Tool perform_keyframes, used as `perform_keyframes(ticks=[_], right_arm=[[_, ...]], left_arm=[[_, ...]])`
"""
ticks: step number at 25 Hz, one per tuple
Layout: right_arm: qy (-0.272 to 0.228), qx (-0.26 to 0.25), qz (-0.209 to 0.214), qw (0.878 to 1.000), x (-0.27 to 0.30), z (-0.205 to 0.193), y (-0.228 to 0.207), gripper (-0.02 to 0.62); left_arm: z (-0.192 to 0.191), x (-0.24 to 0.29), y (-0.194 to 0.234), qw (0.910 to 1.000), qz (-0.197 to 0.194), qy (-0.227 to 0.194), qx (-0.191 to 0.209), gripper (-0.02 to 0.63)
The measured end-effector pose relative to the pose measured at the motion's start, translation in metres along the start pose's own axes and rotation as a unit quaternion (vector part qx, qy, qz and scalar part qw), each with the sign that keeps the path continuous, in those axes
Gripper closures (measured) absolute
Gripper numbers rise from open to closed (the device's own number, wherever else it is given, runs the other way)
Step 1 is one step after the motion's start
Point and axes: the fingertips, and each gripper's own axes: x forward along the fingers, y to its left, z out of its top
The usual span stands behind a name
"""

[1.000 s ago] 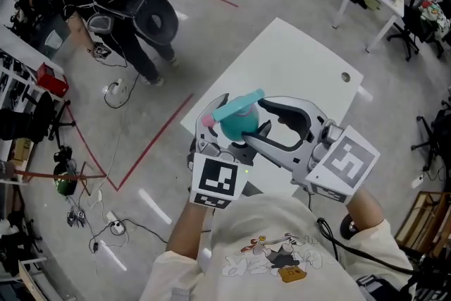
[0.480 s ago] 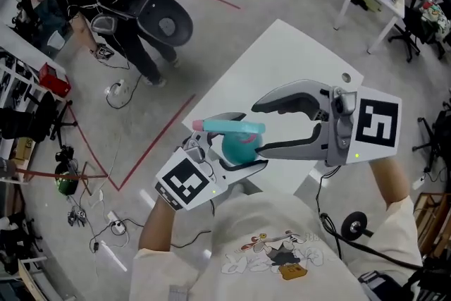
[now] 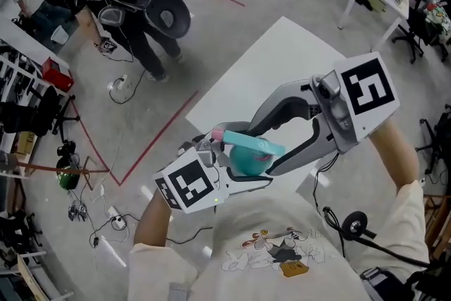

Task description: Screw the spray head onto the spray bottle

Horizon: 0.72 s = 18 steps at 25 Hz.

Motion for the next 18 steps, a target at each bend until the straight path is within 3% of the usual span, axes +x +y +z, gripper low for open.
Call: perform_keyframes(ticks=[3,4,10,14,18], right_arm=[[0.008,-0.006,0.014,1.000,0.002,-0.002,-0.001,0.401],[0.008,-0.009,0.015,1.000,0.003,-0.003,-0.001,0.460],[-0.005,-0.020,0.023,1.000,0.001,-0.003,0.002,0.463],[-0.043,-0.035,0.019,0.998,-0.004,0.007,0.006,0.465],[-0.094,-0.034,0.040,0.994,-0.008,0.016,0.012,0.465]], left_arm=[[0.000,0.002,-0.002,0.9998,-0.019,0.001,0.003,0.207],[0.000,0.002,-0.004,0.9997,-0.026,0.001,0.004,0.207],[0.002,0.004,-0.010,0.9985,-0.052,-0.014,-0.006,0.207],[0.015,-0.002,-0.018,0.9936,-0.083,-0.063,-0.043,0.207],[0.030,-0.009,-0.030,0.9807,-0.133,-0.119,-0.080,0.207]])
